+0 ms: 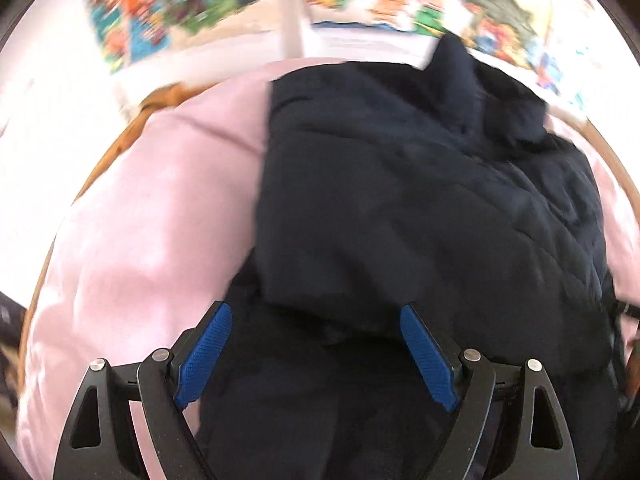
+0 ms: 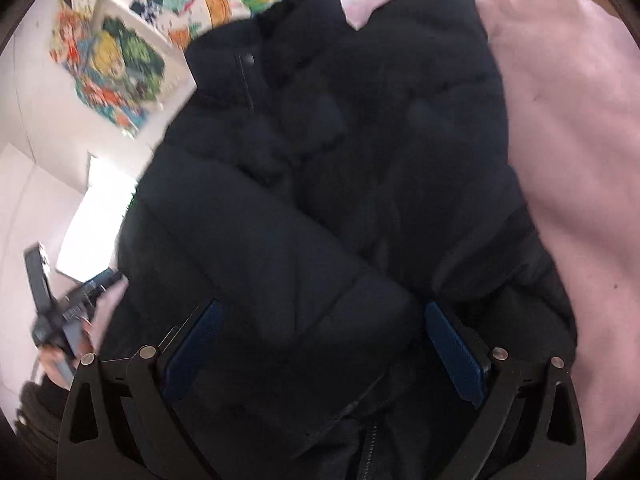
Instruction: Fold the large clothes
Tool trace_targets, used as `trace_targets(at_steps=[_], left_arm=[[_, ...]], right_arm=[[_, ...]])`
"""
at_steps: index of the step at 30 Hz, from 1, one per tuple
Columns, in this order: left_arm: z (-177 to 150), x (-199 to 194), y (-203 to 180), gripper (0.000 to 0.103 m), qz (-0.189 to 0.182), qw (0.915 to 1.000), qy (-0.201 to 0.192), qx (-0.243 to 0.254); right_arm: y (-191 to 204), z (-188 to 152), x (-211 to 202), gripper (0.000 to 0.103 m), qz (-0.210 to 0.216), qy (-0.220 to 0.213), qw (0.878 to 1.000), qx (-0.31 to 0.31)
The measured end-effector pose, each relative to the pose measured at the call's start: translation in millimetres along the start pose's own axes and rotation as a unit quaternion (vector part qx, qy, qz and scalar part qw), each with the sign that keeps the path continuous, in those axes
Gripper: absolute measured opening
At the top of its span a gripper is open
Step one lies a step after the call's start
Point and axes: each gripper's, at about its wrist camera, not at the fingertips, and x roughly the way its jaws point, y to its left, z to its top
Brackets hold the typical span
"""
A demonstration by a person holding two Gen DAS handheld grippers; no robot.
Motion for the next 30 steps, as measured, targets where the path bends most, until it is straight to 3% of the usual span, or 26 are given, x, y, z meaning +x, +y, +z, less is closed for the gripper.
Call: trace_targets(at_steps=[2,3,5,8,12,14,16,19,22,24,27,29,30], left_arm=[[-0.7,-0.7,13.3,0.086,-0.002,0.9997,0.000,-0.025],[-1.2,-2.0,16.5,0.086,-0.003,0.9995,-0.001,-0.033],[-1.6,-0.9,23.8,0.086,-0.004,0.9990,-0.003,-0.045],[-3.2,-3.3,29.7,0.086,-0.004,0.9986,-0.008,-0.053],[4.3,-3.0,28.6,0.086,-0.016,0.9982,-0.024,-0.052],[4.4,-9.6,28.2,0.086,-0.032,0.9972,-0.043,-0.052],[7.4,-10.7,24.4,0.086,-0.041,0.9966,-0.052,-0.050],[16.9,-0.4,10.4,0.086,-0.037,0.9975,-0.048,-0.037],[26.4,17.2,-6.2,0.086,-0.009,0.9995,-0.028,-0.010],[30.1,34.0,-16.6,0.086,0.014,0.9997,-0.014,0.017],[31.3,57.9,-22.8,0.088,0.025,0.9990,0.001,0.037],[31.0,70.5,-18.3,0.092,0.015,0.9995,0.014,0.026],[30.9,75.3,-14.8,0.095,0.009,0.9997,0.019,0.016]], right_arm=[[-0.6,-2.9,2.1,0.075,-0.011,0.004,1.000,-0.001],[-0.6,-3.6,1.3,0.071,-0.012,0.005,1.000,0.001],[-2.7,-1.8,-3.7,0.050,0.012,0.011,1.000,0.011],[4.0,-6.4,-13.6,0.034,0.041,0.010,0.999,0.010],[34.1,-8.6,-39.6,0.024,0.005,-0.047,0.997,-0.055],[48.1,-3.8,-60.6,0.023,-0.036,-0.089,0.991,-0.095],[66.8,-2.0,-82.3,0.023,-0.101,-0.148,0.973,-0.147],[81.5,11.8,-94.6,0.023,-0.154,-0.195,0.952,-0.180],[71.1,23.3,-87.0,0.023,-0.218,-0.208,0.934,-0.193],[60.7,31.7,-75.1,0.024,-0.242,-0.194,0.932,-0.189],[48.7,36.3,-38.3,0.039,-0.275,-0.160,0.934,-0.163],[40.8,34.3,-28.8,0.056,-0.287,-0.164,0.931,-0.155],[41.8,33.1,-25.0,0.057,-0.297,-0.169,0.926,-0.160]])
